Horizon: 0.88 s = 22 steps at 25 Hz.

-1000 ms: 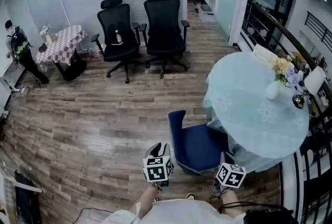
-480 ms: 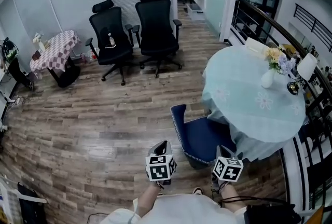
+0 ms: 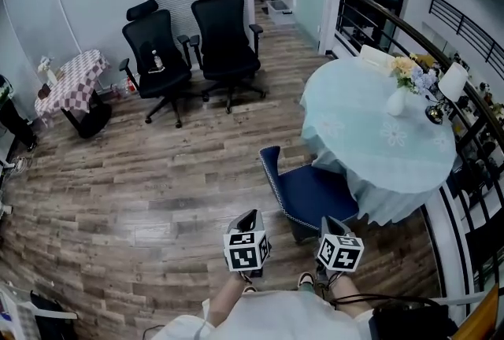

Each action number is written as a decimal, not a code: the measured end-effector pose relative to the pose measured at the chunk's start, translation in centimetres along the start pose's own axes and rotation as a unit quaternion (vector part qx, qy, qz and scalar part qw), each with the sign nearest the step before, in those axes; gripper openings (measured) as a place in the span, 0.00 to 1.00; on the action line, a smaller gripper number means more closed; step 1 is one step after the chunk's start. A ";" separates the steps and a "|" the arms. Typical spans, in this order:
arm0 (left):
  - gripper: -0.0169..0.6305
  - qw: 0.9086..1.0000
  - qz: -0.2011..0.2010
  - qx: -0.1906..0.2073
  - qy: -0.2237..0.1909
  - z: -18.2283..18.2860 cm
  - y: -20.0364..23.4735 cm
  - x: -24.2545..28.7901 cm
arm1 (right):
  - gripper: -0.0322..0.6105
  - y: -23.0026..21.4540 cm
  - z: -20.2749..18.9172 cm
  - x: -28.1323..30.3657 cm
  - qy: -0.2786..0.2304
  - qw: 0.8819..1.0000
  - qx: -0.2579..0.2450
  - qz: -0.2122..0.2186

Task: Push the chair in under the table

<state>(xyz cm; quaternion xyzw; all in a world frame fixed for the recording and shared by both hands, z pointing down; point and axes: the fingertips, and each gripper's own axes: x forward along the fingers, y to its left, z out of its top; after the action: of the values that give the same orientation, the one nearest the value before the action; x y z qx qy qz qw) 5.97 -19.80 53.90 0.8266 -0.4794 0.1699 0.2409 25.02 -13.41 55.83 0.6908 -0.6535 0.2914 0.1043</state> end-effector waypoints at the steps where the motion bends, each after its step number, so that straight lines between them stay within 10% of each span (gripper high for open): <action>1: 0.03 1.000 -0.002 0.001 0.002 -0.2 0.0 -0.1 | 0.08 0.3 -0.1 -0.1 -0.001 1.000 0.000 0.000; 22: 0.03 1.000 -0.003 -0.016 0.001 -0.9 -2.2 0.8 | 0.08 -1.1 1.0 -1.1 -0.004 1.000 -0.027 0.006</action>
<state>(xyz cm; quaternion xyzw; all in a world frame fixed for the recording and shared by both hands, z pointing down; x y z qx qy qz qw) 8.23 -18.97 54.50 0.8241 -0.4788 0.1624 0.2554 26.34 -12.91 54.71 0.6852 -0.6654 0.2714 0.1188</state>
